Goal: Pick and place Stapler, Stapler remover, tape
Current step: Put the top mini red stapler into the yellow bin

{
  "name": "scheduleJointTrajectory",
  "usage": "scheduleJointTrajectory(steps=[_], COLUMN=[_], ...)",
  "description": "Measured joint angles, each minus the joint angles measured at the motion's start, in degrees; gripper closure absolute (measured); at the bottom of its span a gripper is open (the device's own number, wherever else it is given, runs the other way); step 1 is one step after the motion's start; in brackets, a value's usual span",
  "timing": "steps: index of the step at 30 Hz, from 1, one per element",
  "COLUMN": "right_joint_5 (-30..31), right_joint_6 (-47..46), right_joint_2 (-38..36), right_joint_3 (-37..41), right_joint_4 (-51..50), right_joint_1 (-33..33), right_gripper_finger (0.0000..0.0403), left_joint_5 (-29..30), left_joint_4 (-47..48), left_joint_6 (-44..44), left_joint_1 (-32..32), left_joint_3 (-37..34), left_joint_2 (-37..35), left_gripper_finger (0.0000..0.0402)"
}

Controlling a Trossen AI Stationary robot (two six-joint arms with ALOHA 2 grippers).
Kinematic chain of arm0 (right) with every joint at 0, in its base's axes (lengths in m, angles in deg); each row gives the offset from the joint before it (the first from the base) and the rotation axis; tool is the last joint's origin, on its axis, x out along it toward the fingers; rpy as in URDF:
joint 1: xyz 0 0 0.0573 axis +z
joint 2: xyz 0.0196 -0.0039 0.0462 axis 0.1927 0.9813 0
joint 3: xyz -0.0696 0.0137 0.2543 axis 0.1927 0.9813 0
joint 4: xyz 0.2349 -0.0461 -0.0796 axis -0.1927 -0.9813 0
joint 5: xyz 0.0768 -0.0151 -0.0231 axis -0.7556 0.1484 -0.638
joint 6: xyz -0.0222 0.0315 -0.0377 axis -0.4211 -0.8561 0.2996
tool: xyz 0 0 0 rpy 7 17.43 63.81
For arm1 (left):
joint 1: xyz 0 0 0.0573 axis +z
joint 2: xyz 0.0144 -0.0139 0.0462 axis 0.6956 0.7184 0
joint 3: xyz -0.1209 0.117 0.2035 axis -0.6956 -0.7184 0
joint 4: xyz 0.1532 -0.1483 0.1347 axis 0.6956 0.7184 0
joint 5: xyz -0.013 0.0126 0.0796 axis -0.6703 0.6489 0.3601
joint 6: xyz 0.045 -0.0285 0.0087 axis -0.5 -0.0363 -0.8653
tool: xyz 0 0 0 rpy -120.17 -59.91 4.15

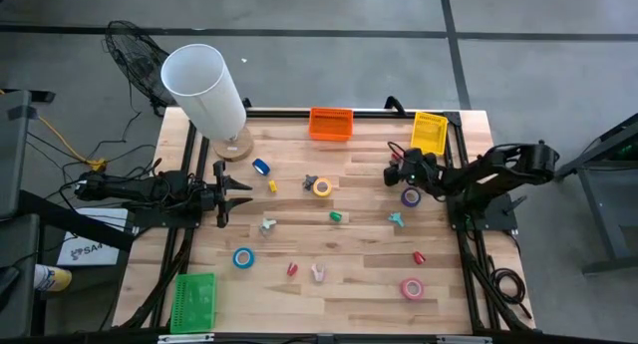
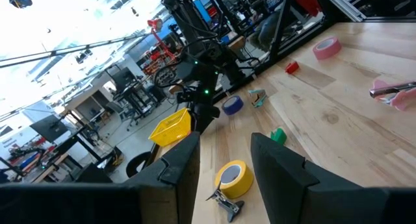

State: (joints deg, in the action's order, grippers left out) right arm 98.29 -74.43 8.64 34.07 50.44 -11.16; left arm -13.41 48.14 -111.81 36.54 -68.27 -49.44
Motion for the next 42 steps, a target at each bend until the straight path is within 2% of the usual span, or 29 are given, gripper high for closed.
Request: scheduleJointTrajectory(steps=[12, 18, 30, 42], right_joint_5=[-0.38, -3.29, -2.74, -4.17], right_joint_6=[1.52, 1.9, 3.03, 3.0], right_joint_2=[-0.04, -0.04, -0.07, -0.11], right_joint_3=[0.0, 0.0, 0.0, -0.02], right_joint_4=[1.07, 1.08, 1.07, 1.12], right_joint_1=[-2.6, -3.67, -3.73, -3.75], right_gripper_finger=[0.0141, 0.0162, 0.0231, 0.0331], left_joint_5=[0.01, 0.0, -0.01, 0.0], left_joint_4=[-0.01, 0.01, 0.01, 0.01], left_joint_6=[0.0, 0.0, 0.0, 0.01], left_joint_1=[0.0, 0.0, 0.0, 0.0], left_joint_3=[0.0, 0.0, 0.0, 0.0], left_joint_2=[0.0, 0.01, 0.0, 0.01], left_gripper_finger=[0.0266, 0.0266, 0.0266, 0.0266])
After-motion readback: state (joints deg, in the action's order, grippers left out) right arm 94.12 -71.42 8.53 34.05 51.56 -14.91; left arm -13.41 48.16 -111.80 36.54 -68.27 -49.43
